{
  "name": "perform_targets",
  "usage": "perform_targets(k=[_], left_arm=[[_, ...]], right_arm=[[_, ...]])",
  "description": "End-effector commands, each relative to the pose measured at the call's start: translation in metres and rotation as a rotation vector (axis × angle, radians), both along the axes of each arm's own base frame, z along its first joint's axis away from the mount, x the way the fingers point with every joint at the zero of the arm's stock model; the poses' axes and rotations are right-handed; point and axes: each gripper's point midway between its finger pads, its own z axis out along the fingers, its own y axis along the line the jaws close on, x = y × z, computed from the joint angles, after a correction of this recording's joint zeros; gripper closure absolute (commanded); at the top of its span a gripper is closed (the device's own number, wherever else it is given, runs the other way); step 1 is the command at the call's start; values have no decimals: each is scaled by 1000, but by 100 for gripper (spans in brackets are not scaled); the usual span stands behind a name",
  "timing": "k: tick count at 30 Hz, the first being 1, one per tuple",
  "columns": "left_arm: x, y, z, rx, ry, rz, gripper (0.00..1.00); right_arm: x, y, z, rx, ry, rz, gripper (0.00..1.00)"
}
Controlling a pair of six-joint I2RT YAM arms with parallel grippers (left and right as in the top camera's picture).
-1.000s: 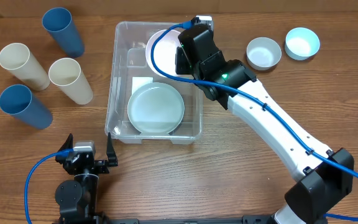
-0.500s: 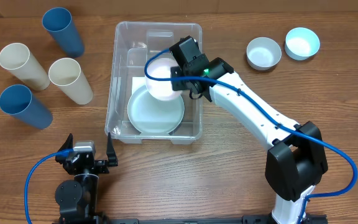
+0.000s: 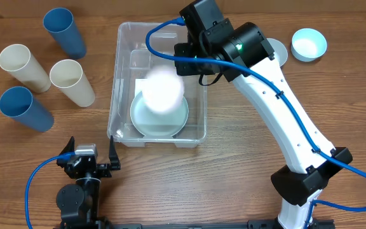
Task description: Pack container
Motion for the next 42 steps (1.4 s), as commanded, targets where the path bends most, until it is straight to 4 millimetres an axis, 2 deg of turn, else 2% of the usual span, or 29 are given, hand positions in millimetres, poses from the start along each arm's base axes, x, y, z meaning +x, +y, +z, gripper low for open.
perform_targets(k=[1, 5, 10, 14, 15, 17, 20, 24, 28, 33, 37, 42], left_arm=[[0, 2, 1, 13, -6, 7, 0], [0, 2, 1, 13, -6, 7, 0], [0, 2, 1, 13, -6, 7, 0], [0, 2, 1, 13, -6, 7, 0], [0, 2, 1, 13, -6, 7, 0], [0, 2, 1, 13, -6, 7, 0], [0, 2, 1, 13, -6, 7, 0], [0, 2, 1, 13, -6, 7, 0], [0, 2, 1, 13, -6, 7, 0], [0, 2, 1, 13, -6, 7, 0], [0, 2, 1, 13, -6, 7, 0], [0, 2, 1, 13, -6, 7, 0]], right_arm=[[19, -9, 7, 30, -31, -38, 90], [31, -15, -11, 5, -3, -53, 91], [24, -8, -16, -13, 8, -12, 90], [-2, 8, -31, -66, 67, 74, 65], [-9, 12, -41, -89, 102, 90, 53], [-17, 16, -65, -128, 179, 107, 46], [-25, 29, -106, -138, 294, 132, 46], [-29, 26, -156, -215, 382, 176, 50], [-31, 25, -190, -238, 408, 189, 53], [-35, 33, -208, -219, 411, 230, 56], [-37, 51, -207, -193, 376, 291, 56], [-33, 60, -214, -165, 366, 296, 56]])
